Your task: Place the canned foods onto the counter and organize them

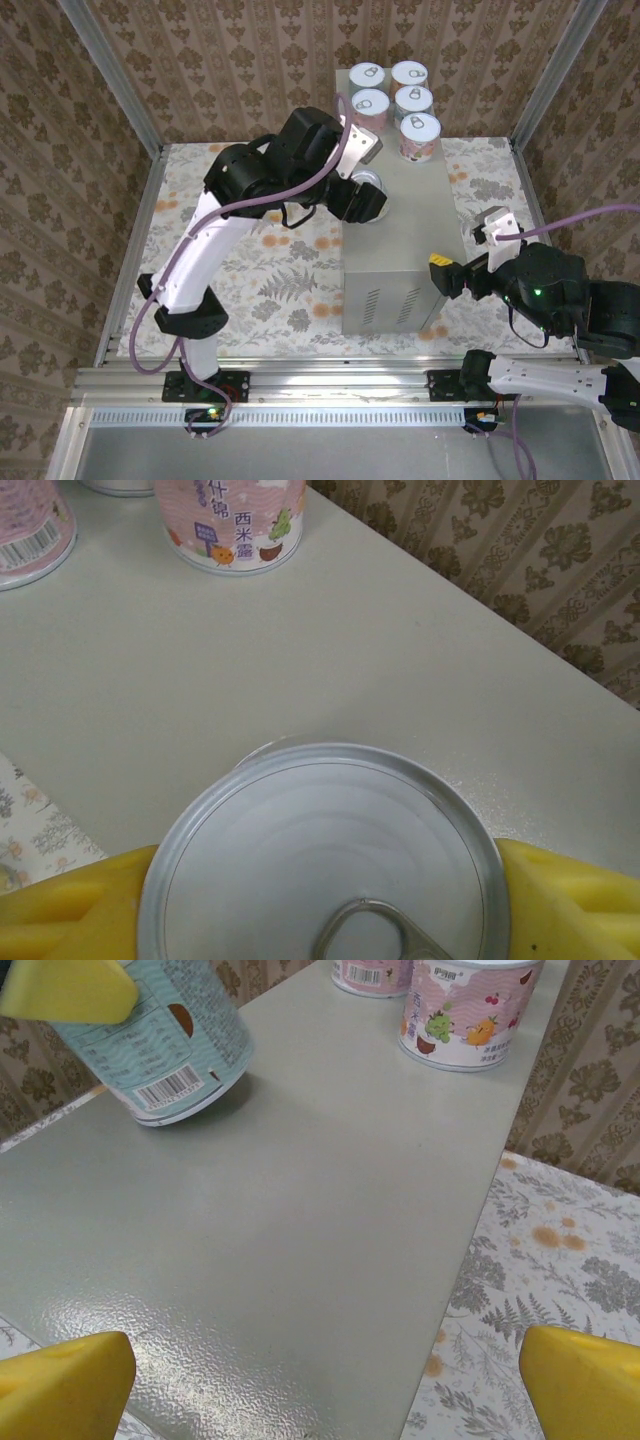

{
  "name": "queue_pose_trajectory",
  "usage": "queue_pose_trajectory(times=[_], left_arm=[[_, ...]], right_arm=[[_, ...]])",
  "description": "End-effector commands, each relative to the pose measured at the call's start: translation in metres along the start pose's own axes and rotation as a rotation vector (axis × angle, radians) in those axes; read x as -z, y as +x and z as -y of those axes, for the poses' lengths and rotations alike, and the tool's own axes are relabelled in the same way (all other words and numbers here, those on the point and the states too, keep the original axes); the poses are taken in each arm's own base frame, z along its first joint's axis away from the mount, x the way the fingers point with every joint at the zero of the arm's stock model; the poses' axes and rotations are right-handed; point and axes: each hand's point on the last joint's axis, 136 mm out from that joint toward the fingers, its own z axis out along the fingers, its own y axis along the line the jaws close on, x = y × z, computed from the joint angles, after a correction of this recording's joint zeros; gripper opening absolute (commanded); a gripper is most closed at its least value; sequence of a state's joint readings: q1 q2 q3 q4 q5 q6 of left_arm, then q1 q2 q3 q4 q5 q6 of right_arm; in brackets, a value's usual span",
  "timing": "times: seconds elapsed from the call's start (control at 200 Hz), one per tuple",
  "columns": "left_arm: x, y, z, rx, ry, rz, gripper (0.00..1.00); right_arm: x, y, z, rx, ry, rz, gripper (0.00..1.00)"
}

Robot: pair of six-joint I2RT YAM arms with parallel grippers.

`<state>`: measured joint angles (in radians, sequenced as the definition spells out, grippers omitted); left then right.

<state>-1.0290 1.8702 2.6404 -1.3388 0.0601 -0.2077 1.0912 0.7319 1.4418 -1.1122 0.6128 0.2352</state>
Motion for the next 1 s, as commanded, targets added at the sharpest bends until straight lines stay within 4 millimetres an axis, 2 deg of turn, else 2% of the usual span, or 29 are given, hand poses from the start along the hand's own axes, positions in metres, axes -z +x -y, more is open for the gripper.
queue_pose_trajectory(times=[0.0, 0.395, 0.635, 0.85, 0.995], left_arm=[[-0.009, 0.003, 0.009, -0.025, 0.038, -0.021, 0.71], [-0.011, -0.006, 0.015, -0.026, 0.07, 0.012, 0.8], [-0.013, -0.009, 0.018, -0.028, 0.079, 0.023, 0.81], [0.008, -0.022, 0.017, -0.055, 0.062, 0.1, 0.85], [0.016, -0.02, 0.004, -0.07, -0.013, 0.127, 0.93]], right_arm=[[0.002, -0.001, -0.001, -0.015, -0.018, 0.021, 1.0], [0.003, 0.003, -0.001, -0.029, -0.028, 0.026, 1.0], [0.002, 0.004, -0.003, -0.034, -0.035, 0.025, 1.0], [0.001, 0.003, -0.005, -0.035, -0.043, 0.029, 1.0], [-0.001, 0.0, -0.01, -0.025, -0.06, 0.03, 1.0]])
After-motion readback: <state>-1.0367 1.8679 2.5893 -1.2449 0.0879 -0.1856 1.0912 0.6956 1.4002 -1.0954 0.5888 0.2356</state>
